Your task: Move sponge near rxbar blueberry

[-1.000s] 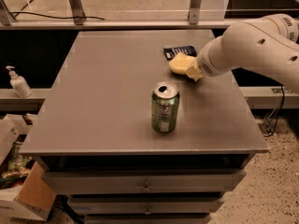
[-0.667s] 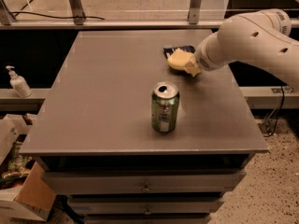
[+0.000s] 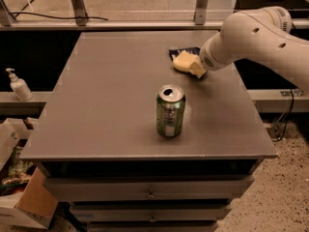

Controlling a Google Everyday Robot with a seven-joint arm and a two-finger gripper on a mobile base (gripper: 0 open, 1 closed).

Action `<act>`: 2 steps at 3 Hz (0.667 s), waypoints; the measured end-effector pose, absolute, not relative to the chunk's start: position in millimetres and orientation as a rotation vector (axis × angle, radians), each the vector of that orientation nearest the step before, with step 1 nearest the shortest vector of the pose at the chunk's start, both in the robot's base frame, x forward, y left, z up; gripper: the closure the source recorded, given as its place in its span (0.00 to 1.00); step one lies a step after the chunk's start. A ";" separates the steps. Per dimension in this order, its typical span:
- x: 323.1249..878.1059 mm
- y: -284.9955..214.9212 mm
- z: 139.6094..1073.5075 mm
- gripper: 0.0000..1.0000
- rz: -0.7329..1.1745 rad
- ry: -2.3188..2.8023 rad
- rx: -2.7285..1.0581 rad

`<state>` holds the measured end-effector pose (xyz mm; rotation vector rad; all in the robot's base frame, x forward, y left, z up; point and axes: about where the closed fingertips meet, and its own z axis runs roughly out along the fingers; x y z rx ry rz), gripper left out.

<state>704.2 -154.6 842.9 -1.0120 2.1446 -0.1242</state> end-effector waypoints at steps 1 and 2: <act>709.0 -153.9 838.2 0.61 -0.114 2.157 -1.013; 710.7 -155.6 837.9 0.38 -0.112 2.160 -1.006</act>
Offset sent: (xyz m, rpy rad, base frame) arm 0.0085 -0.0058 -0.0028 0.0117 0.0137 -0.0153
